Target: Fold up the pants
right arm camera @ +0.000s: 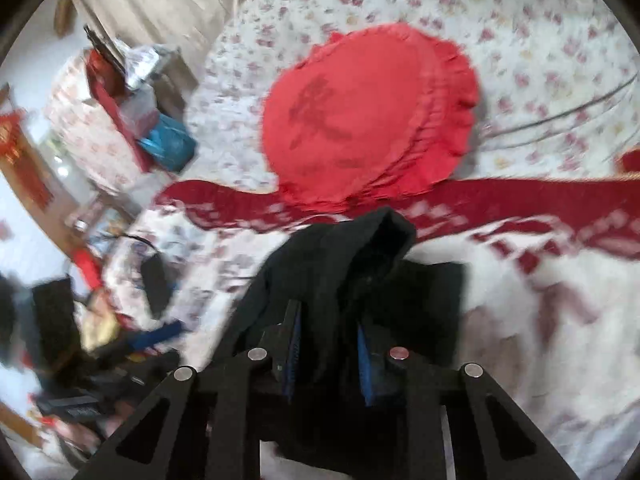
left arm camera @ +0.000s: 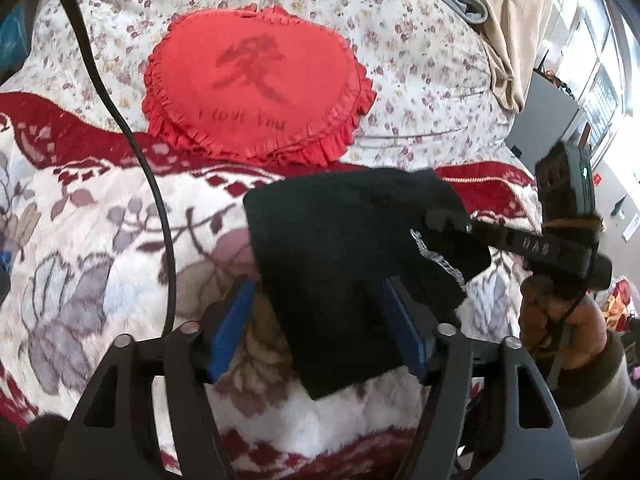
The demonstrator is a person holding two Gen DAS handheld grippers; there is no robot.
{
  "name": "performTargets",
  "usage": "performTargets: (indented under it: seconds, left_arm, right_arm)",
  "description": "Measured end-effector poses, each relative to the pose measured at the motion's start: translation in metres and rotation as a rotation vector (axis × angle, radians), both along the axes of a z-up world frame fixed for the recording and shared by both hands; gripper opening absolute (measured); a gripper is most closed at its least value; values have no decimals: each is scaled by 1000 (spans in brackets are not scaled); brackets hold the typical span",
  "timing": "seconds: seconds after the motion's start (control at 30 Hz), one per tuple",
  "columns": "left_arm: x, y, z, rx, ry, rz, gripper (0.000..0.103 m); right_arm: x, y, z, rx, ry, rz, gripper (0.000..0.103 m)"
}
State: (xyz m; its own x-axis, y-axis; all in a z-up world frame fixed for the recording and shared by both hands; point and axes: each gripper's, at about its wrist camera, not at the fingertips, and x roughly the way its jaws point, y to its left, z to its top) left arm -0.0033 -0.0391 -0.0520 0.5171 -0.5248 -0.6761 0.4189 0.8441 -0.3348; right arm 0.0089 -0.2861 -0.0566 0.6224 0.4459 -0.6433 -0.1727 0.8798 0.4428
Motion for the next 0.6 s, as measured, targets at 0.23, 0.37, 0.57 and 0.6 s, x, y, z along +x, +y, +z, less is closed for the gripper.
performTargets:
  seconds: [0.23,0.37,0.57,0.6]
  left_arm:
    - [14,-37,-33,99,92,-28,70]
    - [18,-41,-37,121,127,-24,70]
    - [36,-42,-17,118,90,25,70]
    - [42,-44,-18,116,97,34,70]
  right_arm:
    - [-2,-6,-46,-188,161,-34,39]
    - [-7,-24,-22,-203,118,-90,42]
    - [1,-17,16,-83,-5,-42,43]
    - [5,-12,15,-63,-2,-14,43]
